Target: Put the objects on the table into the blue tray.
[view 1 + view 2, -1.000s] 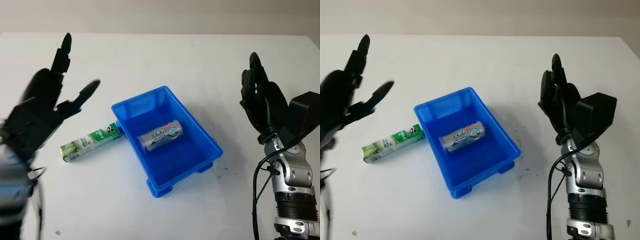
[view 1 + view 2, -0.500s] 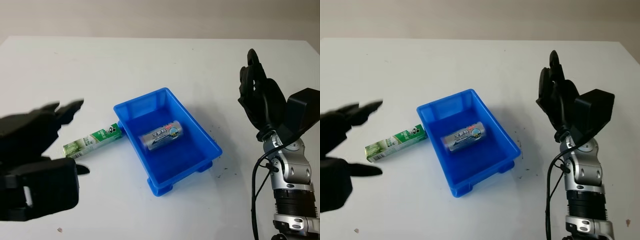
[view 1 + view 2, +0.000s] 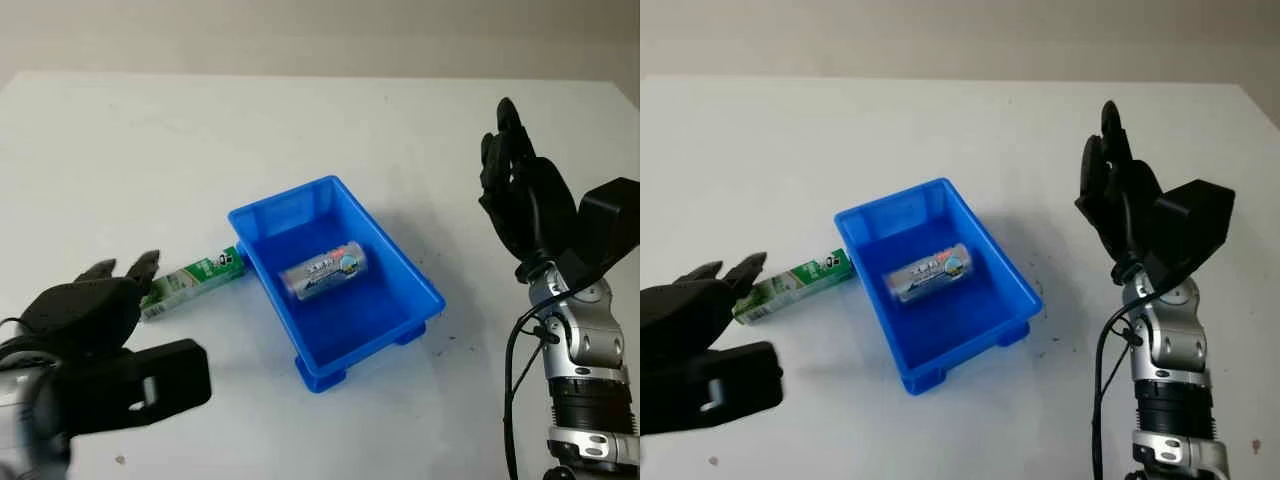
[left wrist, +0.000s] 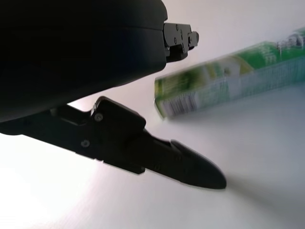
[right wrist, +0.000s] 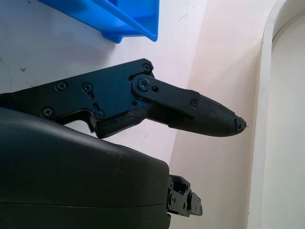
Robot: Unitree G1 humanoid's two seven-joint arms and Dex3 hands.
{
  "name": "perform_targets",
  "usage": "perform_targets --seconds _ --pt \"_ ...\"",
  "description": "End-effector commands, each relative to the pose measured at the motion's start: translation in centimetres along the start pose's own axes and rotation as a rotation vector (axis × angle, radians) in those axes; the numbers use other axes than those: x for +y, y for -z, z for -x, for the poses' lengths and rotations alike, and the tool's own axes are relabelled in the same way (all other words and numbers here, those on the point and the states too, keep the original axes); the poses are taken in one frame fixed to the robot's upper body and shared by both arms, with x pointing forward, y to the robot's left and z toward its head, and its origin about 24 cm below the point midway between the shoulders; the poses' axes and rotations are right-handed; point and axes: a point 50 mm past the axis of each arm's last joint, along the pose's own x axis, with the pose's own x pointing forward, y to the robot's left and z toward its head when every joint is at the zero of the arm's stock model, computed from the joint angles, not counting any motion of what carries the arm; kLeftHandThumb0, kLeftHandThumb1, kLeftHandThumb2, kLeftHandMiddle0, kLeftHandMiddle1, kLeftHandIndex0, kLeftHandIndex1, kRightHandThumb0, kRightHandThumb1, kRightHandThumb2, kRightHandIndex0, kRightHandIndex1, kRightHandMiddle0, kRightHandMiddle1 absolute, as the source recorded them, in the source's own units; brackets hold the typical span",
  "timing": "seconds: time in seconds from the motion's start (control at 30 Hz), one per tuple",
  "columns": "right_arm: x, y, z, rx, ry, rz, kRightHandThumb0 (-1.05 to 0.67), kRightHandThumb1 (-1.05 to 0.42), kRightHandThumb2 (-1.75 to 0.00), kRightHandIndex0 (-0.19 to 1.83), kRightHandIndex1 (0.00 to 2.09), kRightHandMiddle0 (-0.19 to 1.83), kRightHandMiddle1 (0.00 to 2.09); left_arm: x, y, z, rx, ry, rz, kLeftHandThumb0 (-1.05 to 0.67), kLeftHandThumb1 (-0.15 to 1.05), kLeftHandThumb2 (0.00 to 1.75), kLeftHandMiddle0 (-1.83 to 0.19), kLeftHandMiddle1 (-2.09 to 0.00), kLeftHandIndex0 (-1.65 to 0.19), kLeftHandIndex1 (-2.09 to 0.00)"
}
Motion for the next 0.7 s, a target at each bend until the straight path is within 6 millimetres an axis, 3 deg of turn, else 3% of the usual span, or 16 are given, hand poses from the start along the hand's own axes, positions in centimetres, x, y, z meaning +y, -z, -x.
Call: perform_targets --seconds 0.0,0.17,0.23,0.27,0.3,0.37,0.4,0.43,0.5,0.53,0.57,0.67 --pt "-0.2 -0.6 -0.1 -0.027 0.002 0.008 -0.73 -1.05 -0.74 -0.19 0.0 -0.19 0.0 -0.5 -0.5 -0.6 0.011 -0.019 0.0 -0.71 1.04 0.08 0.08 -0.05 0.12 -0.03" --pt "-0.3 -0.6 0.1 -0.028 0.01 0.014 -0.73 -1.05 -0.72 -0.19 0.0 -0.19 0.0 -0.8 -1.6 -1.7 -0.012 -0.131 0.033 -0.7 1.05 0.21 -0.18 -0.19 -0.05 -0.12" --pt "-0.3 -0.6 0.2 -0.032 0.008 0.015 -0.73 -1.05 -0.71 -0.19 0.0 -0.19 0.0 -0.8 -1.9 -2.1 -0.027 -0.174 0.049 -0.69 1.05 0.26 0.06 -1.38 -0.11 -0.13" --pt "-0.3 -0.7 0.2 -0.034 0.007 0.012 -0.74 -1.05 -0.71 -0.19 0.0 -0.19 0.0 -0.8 -2.0 -2.3 -0.03 -0.193 0.039 -0.68 1.05 0.28 0.07 -1.73 -0.14 -0.15" --pt "-0.3 -0.7 0.2 -0.036 0.007 0.011 -0.73 -1.05 -0.71 -0.19 0.0 -0.19 0.0 -0.8 -2.1 -2.5 -0.03 -0.21 0.022 -0.67 1.05 0.31 -0.27 -1.95 -0.2 -0.21" --pt "-0.4 -0.7 0.2 -0.038 0.007 0.011 -0.73 -1.05 -0.7 -0.19 0.0 -0.19 0.0 -0.7 -2.2 -2.7 -0.031 -0.227 -0.003 -0.67 1.05 0.32 -0.57 -2.06 -0.22 -0.3" --pt "-0.4 -0.8 0.2 -0.04 0.006 0.01 -0.73 -1.05 -0.7 -0.19 0.0 -0.19 0.0 -0.7 -2.2 -2.9 -0.035 -0.23 -0.014 -0.66 1.05 0.33 -0.65 -2.08 -0.15 -0.58" --pt "-0.4 -0.8 0.2 -0.041 0.007 0.009 -0.73 -1.05 -0.7 -0.19 0.0 -0.19 0.0 -0.7 -2.3 -3.0 -0.04 -0.23 -0.024 -0.65 1.05 0.33 -0.59 -2.09 -0.02 -0.94" --pt "-0.4 -0.9 0.2 -0.042 0.007 0.01 -0.73 -1.05 -0.7 -0.19 0.0 -0.19 0.0 -0.6 -2.3 -3.3 -0.053 -0.214 -0.043 -0.63 1.05 0.33 -0.62 -2.09 0.1 -1.77" --pt "-0.3 -0.9 0.2 -0.042 0.006 0.01 -0.73 -1.05 -0.7 -0.19 0.0 -0.19 0.0 -0.5 -2.3 -3.4 -0.061 -0.204 -0.048 -0.62 1.05 0.33 -0.7 -2.09 0.08 -1.93" --pt "-0.4 -0.9 0.2 -0.043 0.005 0.012 -0.73 -1.05 -0.7 -0.19 0.0 -0.19 0.0 -0.5 -2.3 -3.6 -0.065 -0.184 -0.058 -0.61 1.05 0.33 -0.76 -2.09 0.03 -2.01" --pt "-0.4 -1.0 0.2 -0.046 0.007 0.013 -0.72 -1.05 -0.7 -0.19 0.0 -0.19 0.0 -0.3 -2.3 -4.1 -0.099 -0.115 -0.066 -0.61 1.05 0.34 -0.61 -2.09 0.09 -1.91"
